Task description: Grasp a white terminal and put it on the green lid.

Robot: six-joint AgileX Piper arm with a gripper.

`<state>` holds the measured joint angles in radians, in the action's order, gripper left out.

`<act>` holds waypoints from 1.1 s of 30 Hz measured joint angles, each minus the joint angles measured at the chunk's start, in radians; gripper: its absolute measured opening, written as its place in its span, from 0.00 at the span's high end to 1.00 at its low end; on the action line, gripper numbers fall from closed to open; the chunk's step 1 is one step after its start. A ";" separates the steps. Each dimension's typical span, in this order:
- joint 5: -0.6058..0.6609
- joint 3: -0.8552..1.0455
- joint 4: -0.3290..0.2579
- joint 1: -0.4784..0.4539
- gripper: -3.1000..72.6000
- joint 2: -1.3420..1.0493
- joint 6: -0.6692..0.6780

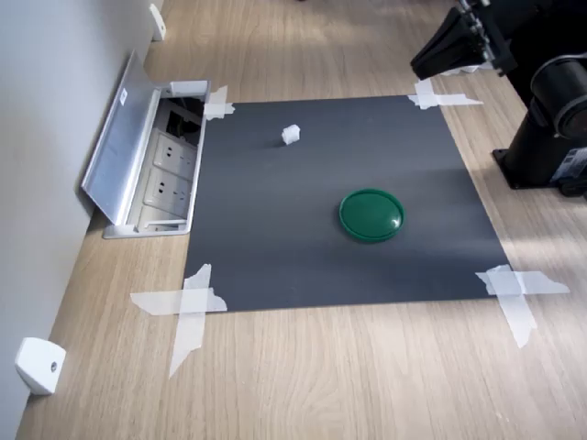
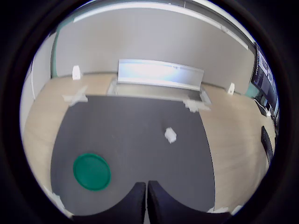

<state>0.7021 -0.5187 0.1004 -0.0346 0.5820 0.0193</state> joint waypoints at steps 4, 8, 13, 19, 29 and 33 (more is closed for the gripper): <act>0.081 -0.098 0.019 0.000 0.97 0.143 0.042; 0.136 -0.178 0.025 0.000 0.97 0.281 0.141; 0.198 -0.288 0.025 0.000 0.92 0.485 0.170; 0.205 -0.423 -0.050 -0.080 0.65 0.676 0.205; 0.273 -0.610 -0.160 -0.228 0.19 0.914 0.442; 0.281 -0.682 -0.132 -0.233 0.17 0.991 0.472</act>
<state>0.9833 -1.2005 -0.0314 -0.2674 1.5732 0.4911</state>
